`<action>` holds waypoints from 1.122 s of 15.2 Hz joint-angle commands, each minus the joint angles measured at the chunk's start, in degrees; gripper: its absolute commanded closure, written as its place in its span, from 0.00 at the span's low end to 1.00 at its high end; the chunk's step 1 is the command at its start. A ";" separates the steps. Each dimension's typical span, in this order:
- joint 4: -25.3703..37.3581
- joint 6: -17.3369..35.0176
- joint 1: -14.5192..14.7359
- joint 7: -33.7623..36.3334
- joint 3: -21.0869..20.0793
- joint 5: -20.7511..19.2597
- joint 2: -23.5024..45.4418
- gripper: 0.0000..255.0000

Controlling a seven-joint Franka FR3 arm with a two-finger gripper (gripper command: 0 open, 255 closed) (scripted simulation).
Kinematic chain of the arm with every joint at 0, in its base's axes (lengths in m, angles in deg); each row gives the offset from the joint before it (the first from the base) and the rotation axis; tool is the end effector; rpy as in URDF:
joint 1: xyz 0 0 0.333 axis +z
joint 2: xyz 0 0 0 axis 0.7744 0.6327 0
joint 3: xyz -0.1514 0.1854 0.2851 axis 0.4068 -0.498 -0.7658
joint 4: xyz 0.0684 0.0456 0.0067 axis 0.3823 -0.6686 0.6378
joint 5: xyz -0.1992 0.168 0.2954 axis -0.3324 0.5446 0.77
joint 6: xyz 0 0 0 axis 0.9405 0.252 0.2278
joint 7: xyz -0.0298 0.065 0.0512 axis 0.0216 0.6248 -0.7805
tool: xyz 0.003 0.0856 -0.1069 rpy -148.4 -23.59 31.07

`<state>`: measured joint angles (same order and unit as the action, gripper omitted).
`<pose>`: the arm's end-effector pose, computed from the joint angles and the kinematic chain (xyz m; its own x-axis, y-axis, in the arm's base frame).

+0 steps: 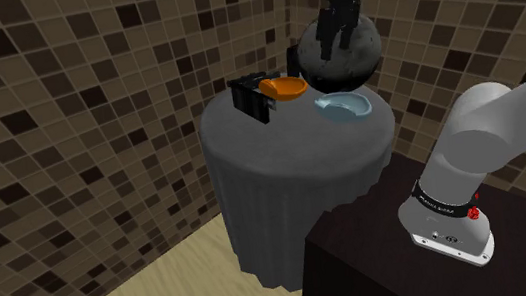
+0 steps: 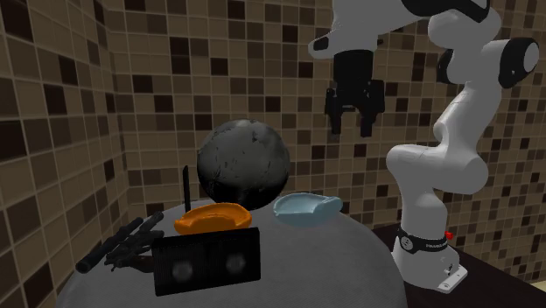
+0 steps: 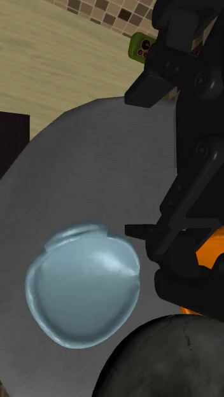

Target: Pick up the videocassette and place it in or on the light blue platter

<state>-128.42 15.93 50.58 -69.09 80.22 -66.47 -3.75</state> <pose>0.2759 0.0255 0.6074 0.9998 -0.0146 0.0100 -0.0142 -0.9992 -0.0381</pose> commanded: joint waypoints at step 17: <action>14.58 18.66 -2.06 6.54 -3.09 -1.85 34.02 0.00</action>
<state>-115.09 33.78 48.67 -62.89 77.15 -68.05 28.16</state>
